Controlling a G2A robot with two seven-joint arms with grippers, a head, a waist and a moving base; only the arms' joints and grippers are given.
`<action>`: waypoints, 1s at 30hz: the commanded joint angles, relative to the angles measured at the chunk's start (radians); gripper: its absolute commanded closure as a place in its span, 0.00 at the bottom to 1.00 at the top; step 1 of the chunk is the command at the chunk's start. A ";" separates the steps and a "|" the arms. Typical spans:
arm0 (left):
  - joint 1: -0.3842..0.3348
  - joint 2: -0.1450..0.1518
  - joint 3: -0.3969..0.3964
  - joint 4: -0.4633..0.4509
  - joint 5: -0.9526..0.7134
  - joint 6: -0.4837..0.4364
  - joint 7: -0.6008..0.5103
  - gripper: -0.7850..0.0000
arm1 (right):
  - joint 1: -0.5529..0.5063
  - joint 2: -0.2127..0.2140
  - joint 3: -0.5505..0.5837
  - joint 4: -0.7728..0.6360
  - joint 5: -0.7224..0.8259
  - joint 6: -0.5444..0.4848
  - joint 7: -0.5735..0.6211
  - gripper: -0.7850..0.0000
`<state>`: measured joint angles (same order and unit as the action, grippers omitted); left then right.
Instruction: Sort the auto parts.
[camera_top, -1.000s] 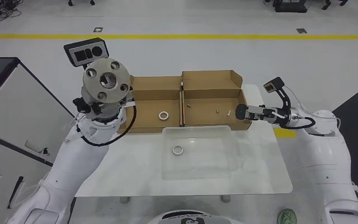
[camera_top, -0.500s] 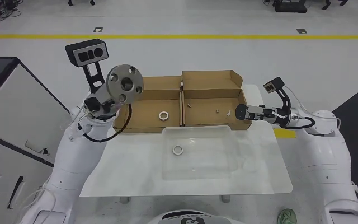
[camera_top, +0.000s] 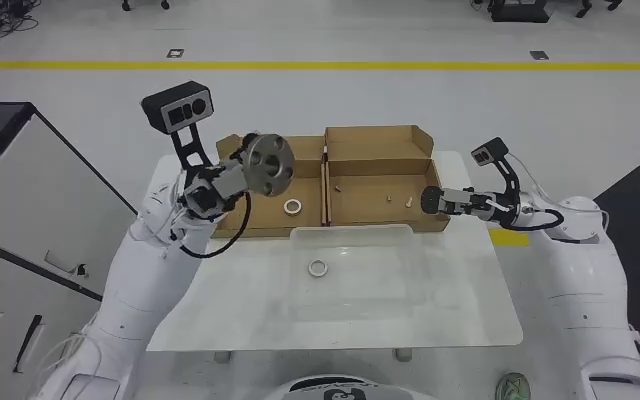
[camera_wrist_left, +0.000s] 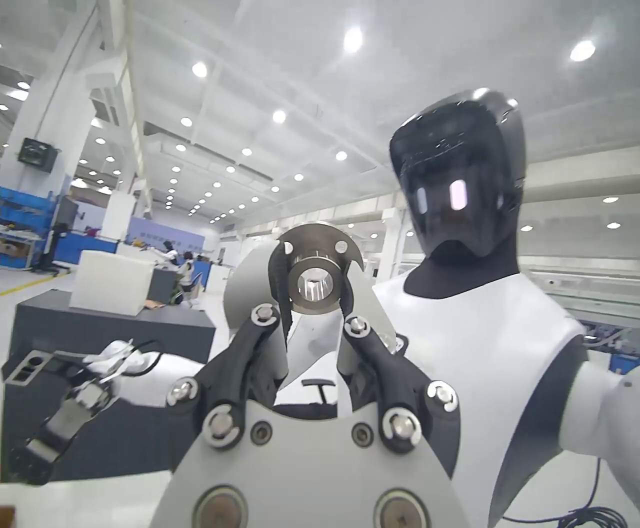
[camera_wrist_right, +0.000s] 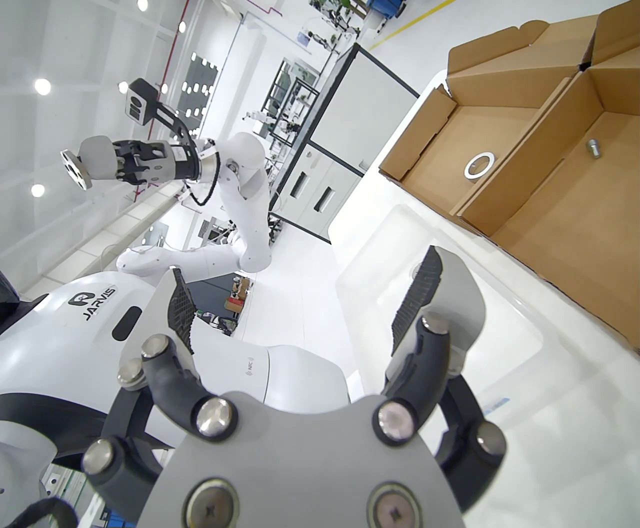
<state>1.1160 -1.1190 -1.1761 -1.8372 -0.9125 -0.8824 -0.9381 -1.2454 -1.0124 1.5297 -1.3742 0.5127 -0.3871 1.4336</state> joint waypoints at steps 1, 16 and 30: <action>-0.001 -0.002 0.002 -0.011 -0.100 0.013 -0.013 1.00 | 0.000 0.000 0.000 0.000 0.000 0.000 0.000 0.00; 0.011 -0.031 -0.059 -0.019 -0.272 0.097 -0.097 1.00 | 0.000 0.000 0.000 0.000 0.000 0.000 0.000 0.00; 0.037 -0.024 -0.107 -0.011 0.044 0.173 -0.043 1.00 | 0.000 0.000 0.000 0.000 0.000 0.000 0.000 0.00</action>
<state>1.1490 -1.1445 -1.2737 -1.8526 -0.9404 -0.7211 -0.9902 -1.2454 -1.0124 1.5297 -1.3742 0.5127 -0.3871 1.4336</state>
